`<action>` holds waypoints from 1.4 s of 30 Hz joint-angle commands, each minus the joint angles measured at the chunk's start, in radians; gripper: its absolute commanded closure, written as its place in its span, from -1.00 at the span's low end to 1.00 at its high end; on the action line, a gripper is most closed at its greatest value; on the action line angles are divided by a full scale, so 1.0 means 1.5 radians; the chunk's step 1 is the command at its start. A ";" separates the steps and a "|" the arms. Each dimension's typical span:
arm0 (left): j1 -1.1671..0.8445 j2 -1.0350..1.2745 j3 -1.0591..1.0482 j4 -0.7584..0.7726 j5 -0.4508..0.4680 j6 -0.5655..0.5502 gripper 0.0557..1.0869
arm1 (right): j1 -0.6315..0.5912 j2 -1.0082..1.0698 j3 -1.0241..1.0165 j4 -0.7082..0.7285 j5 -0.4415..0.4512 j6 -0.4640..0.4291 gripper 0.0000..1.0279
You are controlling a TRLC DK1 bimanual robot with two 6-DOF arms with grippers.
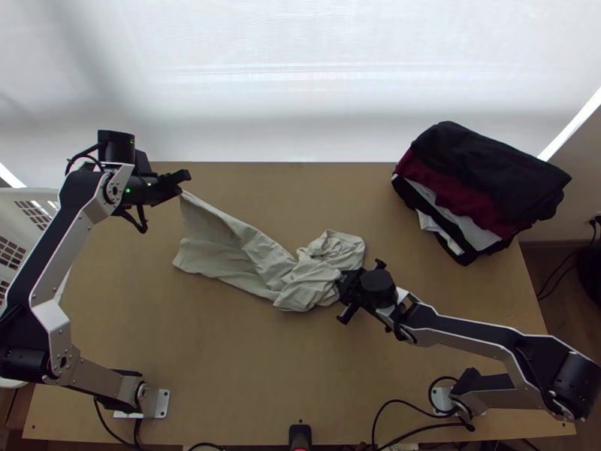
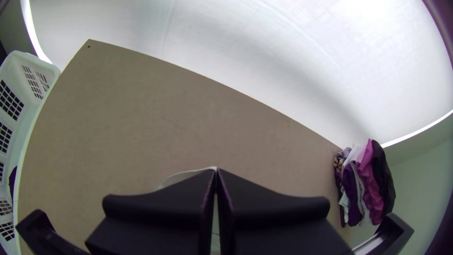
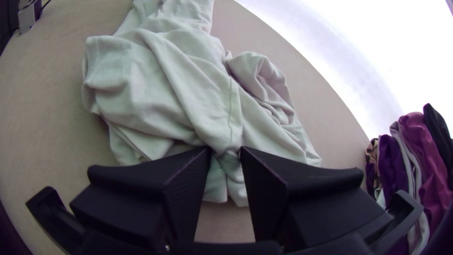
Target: Fold the t-shirt
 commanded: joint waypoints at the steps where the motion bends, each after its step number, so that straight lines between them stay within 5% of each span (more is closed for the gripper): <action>1: 0.008 0.006 0.019 0.007 -0.004 -0.013 0.93 | -0.007 0.001 0.012 0.013 0.008 -0.018 0.36; 34: 0.008 0.018 0.033 0.007 -0.004 -0.014 0.93 | -0.006 -0.021 -0.001 0.013 0.007 -0.029 0.37; 35: 0.008 0.018 0.033 0.007 -0.004 -0.014 0.93 | -0.005 -0.018 0.002 0.013 0.007 -0.027 0.40; 37: 0.010 0.019 0.035 0.007 -0.004 -0.014 0.93 | 0.001 -0.009 0.008 0.013 0.007 -0.028 0.96; 42: 0.013 0.021 0.042 0.004 -0.004 -0.013 0.93 | -0.014 0.016 0.016 0.042 0.039 -0.010 0.94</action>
